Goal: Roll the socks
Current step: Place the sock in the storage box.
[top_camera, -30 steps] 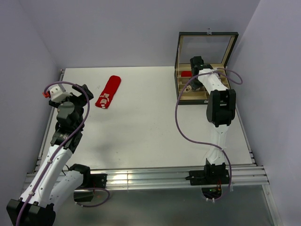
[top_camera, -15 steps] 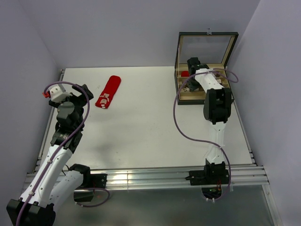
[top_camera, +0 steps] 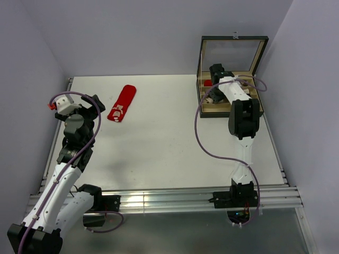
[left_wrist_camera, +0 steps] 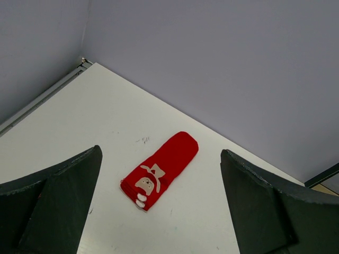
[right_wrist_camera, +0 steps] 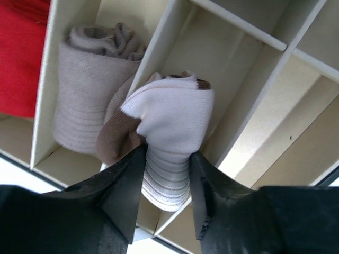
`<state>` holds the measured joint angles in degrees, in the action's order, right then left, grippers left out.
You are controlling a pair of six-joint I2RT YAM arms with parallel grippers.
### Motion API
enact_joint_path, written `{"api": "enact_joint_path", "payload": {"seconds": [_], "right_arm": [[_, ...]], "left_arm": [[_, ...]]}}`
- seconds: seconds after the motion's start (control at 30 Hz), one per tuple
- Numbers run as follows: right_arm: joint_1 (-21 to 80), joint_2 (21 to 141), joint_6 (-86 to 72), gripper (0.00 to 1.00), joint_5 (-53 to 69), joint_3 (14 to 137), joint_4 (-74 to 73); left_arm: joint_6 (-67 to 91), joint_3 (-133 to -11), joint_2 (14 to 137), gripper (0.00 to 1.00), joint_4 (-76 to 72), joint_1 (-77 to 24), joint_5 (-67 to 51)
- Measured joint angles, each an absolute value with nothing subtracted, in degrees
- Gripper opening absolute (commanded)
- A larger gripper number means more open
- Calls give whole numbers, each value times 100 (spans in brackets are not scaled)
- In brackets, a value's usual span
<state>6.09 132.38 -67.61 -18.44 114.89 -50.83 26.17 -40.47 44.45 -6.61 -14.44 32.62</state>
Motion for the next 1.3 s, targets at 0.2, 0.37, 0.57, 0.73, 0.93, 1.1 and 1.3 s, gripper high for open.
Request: {"api": "enact_joint_path", "payload": {"seconds": [0.2,0.37,0.57,0.73,0.93,1.1,1.3], "right_arm": [[642,13078,-6698,51,-1837,11476,-5065],[650,13006,-6657,54,-1837,11474,-5068],[650,12899,-6648,58,-1841,11336,-5015],[639,12658,-6630,58,-1846,11229,-5017],[622,12370,-6580,46,-1894,11196,-4952],[587,12250,-6479,32,-1791,10888,-4410],[532,12291,-6370,27,-1704,10853,-3898]], "left_arm": [[2617,-4047,4445,99,-661,-1444,3262],[2617,-4047,4445,99,-661,-1444,3262],[2617,-4047,4445,100,-661,-1444,3260],[2617,-4047,4445,99,-661,-1444,3258],[2617,-4047,4445,99,-661,-1444,3258],[2617,-4047,4447,100,-661,-1444,3258],[2615,-4047,4447,100,-661,-1444,3258]]}}
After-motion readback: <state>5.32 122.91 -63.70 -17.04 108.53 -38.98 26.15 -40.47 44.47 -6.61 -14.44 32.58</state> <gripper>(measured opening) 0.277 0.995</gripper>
